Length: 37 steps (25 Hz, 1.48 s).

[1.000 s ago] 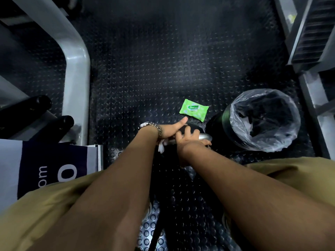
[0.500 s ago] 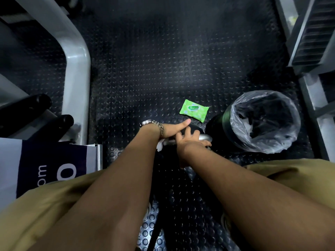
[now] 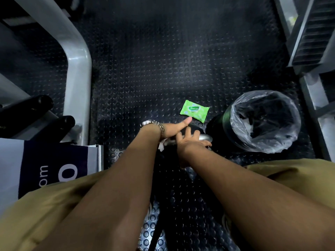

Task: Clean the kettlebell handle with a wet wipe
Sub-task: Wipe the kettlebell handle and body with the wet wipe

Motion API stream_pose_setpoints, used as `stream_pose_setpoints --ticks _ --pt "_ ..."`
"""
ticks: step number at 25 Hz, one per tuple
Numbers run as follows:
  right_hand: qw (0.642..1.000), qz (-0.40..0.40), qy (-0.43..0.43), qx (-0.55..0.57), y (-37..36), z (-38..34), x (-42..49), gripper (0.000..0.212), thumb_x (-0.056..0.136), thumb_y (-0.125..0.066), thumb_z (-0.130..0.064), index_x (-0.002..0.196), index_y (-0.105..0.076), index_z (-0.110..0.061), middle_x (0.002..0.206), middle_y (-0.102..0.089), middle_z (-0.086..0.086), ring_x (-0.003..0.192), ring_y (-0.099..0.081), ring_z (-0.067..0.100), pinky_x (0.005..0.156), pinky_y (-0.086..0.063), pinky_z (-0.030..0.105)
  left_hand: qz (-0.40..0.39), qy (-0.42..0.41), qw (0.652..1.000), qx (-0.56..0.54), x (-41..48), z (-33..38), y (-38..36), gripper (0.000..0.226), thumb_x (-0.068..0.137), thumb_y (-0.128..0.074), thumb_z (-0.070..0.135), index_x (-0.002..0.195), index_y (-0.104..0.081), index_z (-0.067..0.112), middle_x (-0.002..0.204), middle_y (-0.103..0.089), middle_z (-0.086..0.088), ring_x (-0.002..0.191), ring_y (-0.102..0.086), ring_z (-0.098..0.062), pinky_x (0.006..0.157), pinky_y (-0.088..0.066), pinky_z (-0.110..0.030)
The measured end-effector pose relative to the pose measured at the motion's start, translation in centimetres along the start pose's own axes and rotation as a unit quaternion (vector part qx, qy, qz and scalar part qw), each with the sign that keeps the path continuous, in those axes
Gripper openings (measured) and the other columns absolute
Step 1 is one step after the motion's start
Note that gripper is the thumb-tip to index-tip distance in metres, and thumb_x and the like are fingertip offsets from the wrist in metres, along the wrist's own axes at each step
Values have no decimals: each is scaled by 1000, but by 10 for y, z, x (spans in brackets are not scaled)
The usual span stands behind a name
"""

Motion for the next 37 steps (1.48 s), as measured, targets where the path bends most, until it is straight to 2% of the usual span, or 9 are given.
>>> stream_pose_setpoints --ticks 4,6,7,17,21,24,28,33,37 --pt "1000 6 -2 -21 -1 0 0 142 57 -99 -38 156 2 -33 159 5 6 141 -11 41 95 -35 81 -15 43 999 18 -11 4 15 114 64 -22 107 85 -71 6 78 -59 -12 74 -42 -22 82 -48 -35" --pt "1000 1 2 -11 0 -1 -1 140 61 -97 -36 158 4 -34 162 8 5 143 -9 41 97 -33 82 -33 29 999 18 -5 -1 0 127 72 -21 102 98 -63 -14 66 -55 -31 91 -65 -17 85 -49 -39" --pt "1000 0 2 0 1 -1 -1 136 65 -96 -35 159 3 -34 162 8 5 144 -8 40 98 -32 83 -22 24 999 16 -1 -6 -5 127 72 -21 102 109 -62 -12 64 -56 -28 66 -62 -20 83 -50 -39" --pt "1000 18 -1 -18 1 0 -4 138 58 -99 -36 155 -1 -33 156 1 5 142 -12 39 96 -37 80 -16 19 998 -62 -5 -15 6 110 52 -24 112 74 -66 12 74 -63 -7 63 -58 -18 75 -49 -31" --pt "1000 22 3 -12 1 0 -4 135 64 -96 -32 158 0 -31 155 0 6 141 -13 39 99 -34 81 27 -2 997 -66 -1 -22 -13 102 75 -21 100 120 -73 25 114 -69 -3 105 -63 -25 93 -48 -37" --pt "1000 18 1 -6 0 1 -4 133 64 -96 -33 157 -1 -32 156 0 5 141 -12 39 98 -34 81 25 21 999 -9 -13 -14 -1 112 77 -17 99 119 -71 11 95 -72 -15 95 -68 -28 82 -48 -36" --pt "1000 10 1 -24 -1 0 -2 137 62 -97 -38 157 2 -32 159 4 6 142 -10 42 96 -36 80 -25 61 998 -13 -28 -2 12 133 63 -27 107 148 -50 7 148 -55 -18 131 -57 -31 105 -46 -46" --pt "1000 3 2 -9 0 -1 -1 128 74 -90 -39 160 5 -35 159 2 5 142 -13 38 100 -33 81 -2 25 1000 11 -14 2 -11 116 83 -16 94 124 -66 -2 138 -44 -32 115 -64 -41 87 -49 -42" --pt "1000 4 1 0 -1 2 -1 127 75 -89 -36 160 5 -35 158 1 4 141 -14 37 101 -32 80 3 15 1000 -22 -8 -4 -15 105 73 -17 101 114 -74 23 130 -64 -6 111 -57 -25 105 -42 -40"
Point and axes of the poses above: each hand's wrist, its own x-axis towards the middle knuckle, its own y-axis out of the back of the hand, z = x × y, the point moved 9 cm from there along x, towards the middle knuckle
